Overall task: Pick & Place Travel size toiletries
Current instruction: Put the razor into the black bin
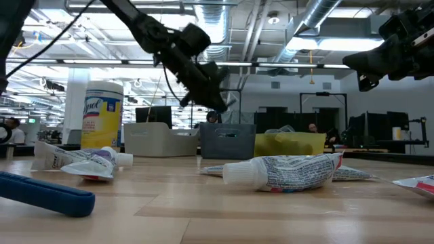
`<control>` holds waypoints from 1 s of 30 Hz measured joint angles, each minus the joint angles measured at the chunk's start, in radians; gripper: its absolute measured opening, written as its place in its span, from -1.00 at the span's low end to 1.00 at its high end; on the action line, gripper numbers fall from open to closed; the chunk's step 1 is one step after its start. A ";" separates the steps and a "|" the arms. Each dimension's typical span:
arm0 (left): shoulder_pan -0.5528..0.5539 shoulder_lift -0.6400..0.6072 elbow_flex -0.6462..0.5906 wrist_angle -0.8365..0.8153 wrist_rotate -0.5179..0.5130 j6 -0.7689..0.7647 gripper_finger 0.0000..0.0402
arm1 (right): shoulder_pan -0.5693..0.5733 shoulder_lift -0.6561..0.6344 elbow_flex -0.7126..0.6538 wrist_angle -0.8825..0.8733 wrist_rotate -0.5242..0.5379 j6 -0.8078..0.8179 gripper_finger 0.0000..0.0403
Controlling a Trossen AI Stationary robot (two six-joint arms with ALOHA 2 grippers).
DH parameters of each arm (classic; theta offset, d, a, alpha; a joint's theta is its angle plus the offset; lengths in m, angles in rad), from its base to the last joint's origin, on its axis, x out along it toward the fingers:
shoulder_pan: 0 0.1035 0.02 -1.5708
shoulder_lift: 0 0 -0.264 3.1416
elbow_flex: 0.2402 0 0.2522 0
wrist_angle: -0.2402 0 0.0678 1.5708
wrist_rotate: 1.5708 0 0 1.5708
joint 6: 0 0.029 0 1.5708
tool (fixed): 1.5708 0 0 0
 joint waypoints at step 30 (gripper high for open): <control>-0.020 0.036 -0.001 -0.002 0.057 0.250 -0.21 | 0.000 0.000 0.000 0.000 0.000 0.000 -1.00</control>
